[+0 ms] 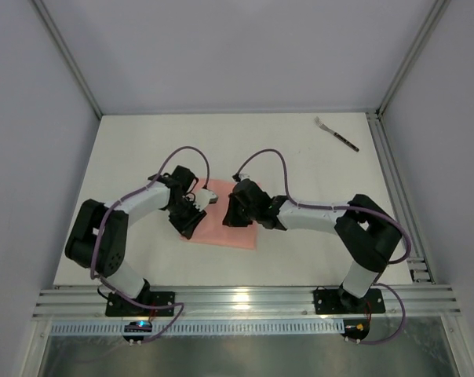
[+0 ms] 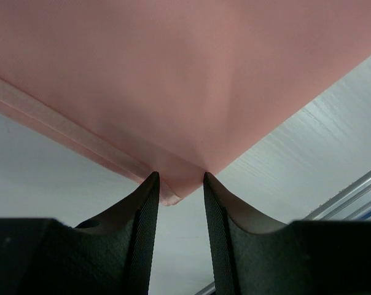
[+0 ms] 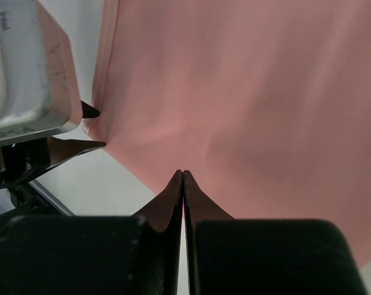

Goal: Fold the napkin into a case and place the utensils inside
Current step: Smooth out the square-folded napkin at the center of the board.

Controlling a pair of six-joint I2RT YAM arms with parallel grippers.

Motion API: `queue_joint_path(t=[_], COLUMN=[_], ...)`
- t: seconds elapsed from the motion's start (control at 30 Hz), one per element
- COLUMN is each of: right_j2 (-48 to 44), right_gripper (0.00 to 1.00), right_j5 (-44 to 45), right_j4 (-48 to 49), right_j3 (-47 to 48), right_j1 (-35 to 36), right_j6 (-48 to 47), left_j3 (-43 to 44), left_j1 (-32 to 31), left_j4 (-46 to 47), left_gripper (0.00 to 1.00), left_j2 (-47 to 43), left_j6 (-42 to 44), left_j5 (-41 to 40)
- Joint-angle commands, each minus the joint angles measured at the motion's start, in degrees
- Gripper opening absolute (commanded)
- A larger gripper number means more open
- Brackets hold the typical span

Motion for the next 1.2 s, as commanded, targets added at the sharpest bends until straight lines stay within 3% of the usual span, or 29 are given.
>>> queue_joint_path(t=[0.0,0.17,0.4,0.93,1.17], right_j2=[1.44,2.68,-3.64,-11.20,-13.50], right_gripper=[0.04,0.04,0.04,0.04,0.04], right_j5=[-3.32,-2.97,0.72,6.87,5.39], right_j4=[6.82,2.61,-0.39,-4.52,-4.79], right_j3=[-0.09,-4.12,-17.82,-28.92,-27.61], right_j1=[0.46,0.54,0.37,-1.39,-1.39], right_j6=[4.08,7.25,11.56,12.88,10.95], left_j3=[-0.17,-0.87,-2.97,-4.65,1.67], left_j1=[0.02,0.02,0.02,0.19,0.19], left_j4=[3.79,4.58,4.75,5.46,-1.11], left_gripper=[0.36,0.36,0.35,0.34,0.36], left_j2=[2.46,4.93,5.28,3.44,-2.09], left_j6=[-1.49,-1.58,-0.44,0.79,3.25], left_j5=[-1.53,-2.15,-4.43,-5.40,3.20])
